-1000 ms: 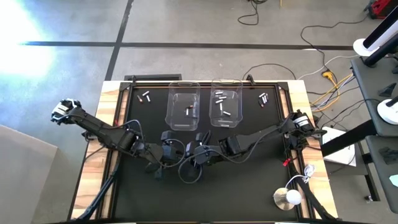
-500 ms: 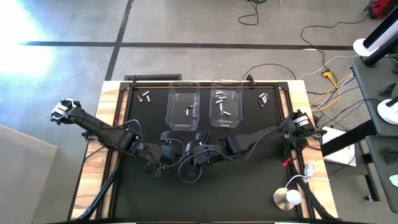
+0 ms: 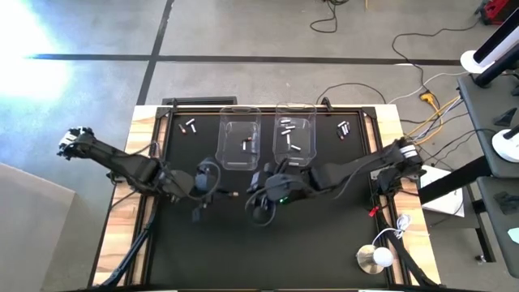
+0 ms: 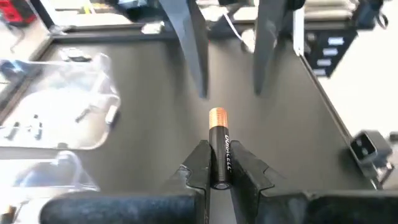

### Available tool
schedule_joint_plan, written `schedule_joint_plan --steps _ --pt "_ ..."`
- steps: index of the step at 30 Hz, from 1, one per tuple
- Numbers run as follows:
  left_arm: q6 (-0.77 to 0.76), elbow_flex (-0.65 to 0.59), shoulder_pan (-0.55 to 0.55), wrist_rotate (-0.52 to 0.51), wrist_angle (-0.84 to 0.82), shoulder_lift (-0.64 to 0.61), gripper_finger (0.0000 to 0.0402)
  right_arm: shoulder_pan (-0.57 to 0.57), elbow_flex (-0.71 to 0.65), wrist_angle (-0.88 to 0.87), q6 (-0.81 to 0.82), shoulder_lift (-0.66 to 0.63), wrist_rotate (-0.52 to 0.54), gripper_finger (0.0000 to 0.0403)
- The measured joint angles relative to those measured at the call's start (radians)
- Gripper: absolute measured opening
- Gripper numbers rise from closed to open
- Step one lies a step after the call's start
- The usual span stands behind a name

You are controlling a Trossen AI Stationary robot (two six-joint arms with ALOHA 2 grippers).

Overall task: Sort batteries
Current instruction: Put the black battery into the left transparent bin

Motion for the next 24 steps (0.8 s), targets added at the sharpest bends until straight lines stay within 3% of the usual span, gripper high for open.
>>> schedule_joint_plan --steps 9,15,24 --pt "0.003 0.000 0.158 -0.005 -0.003 -0.081 0.0016 0.000 0.000 -0.093 -0.070 -0.190 0.182 0.0197" --pt "0.031 0.000 0.353 0.083 -0.003 -0.064 0.0016 -0.002 0.001 -0.215 -0.074 -0.268 0.250 0.0194" --pt "0.030 0.000 0.651 0.229 -0.002 0.028 0.0016 -0.045 -0.018 -0.379 -0.063 -0.270 0.236 0.0191"
